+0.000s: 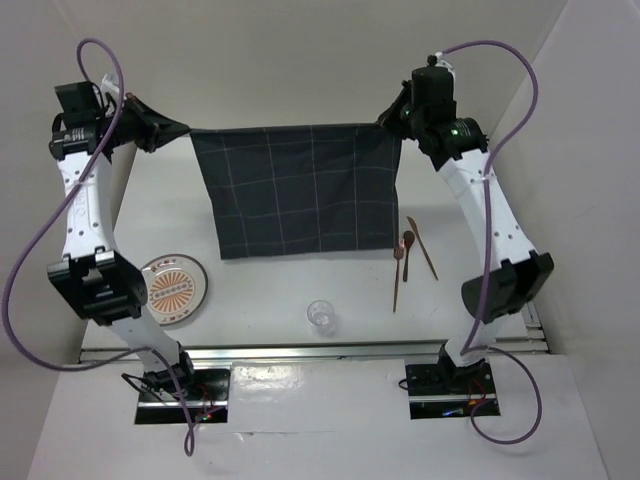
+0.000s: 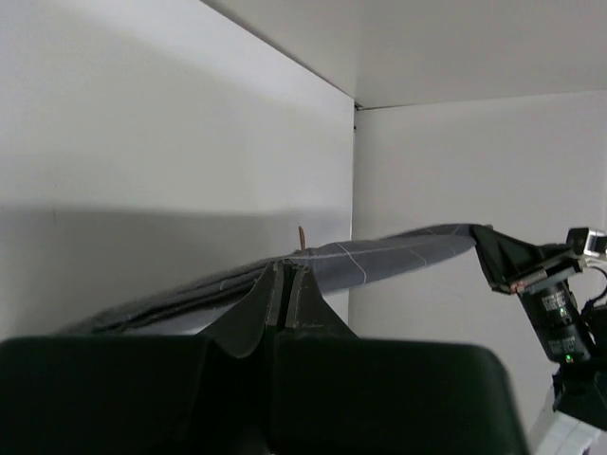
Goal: Set the dinner table for one person
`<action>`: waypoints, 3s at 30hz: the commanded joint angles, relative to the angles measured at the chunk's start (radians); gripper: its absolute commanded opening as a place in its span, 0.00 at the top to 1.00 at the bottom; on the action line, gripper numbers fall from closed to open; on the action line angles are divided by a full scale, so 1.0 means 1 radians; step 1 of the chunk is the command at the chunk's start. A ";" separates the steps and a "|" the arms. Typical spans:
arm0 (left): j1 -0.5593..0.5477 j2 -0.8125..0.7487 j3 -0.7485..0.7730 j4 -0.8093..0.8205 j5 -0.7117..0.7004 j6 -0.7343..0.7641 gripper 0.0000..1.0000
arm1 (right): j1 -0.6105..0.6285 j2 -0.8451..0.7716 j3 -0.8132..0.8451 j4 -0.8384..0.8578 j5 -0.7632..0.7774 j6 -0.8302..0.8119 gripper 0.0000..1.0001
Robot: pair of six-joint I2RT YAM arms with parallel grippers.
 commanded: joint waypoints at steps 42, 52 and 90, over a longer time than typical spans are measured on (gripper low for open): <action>-0.211 0.011 -0.554 0.068 -0.261 0.188 1.00 | 0.037 0.001 -0.619 0.170 -0.174 -0.074 1.00; -0.374 0.165 -0.600 0.079 -0.438 0.170 1.00 | 0.037 0.267 -0.540 0.102 -0.105 -0.055 1.00; -0.374 0.259 -0.567 0.022 -0.597 0.200 1.00 | 0.071 0.273 -0.729 0.181 -0.033 0.029 1.00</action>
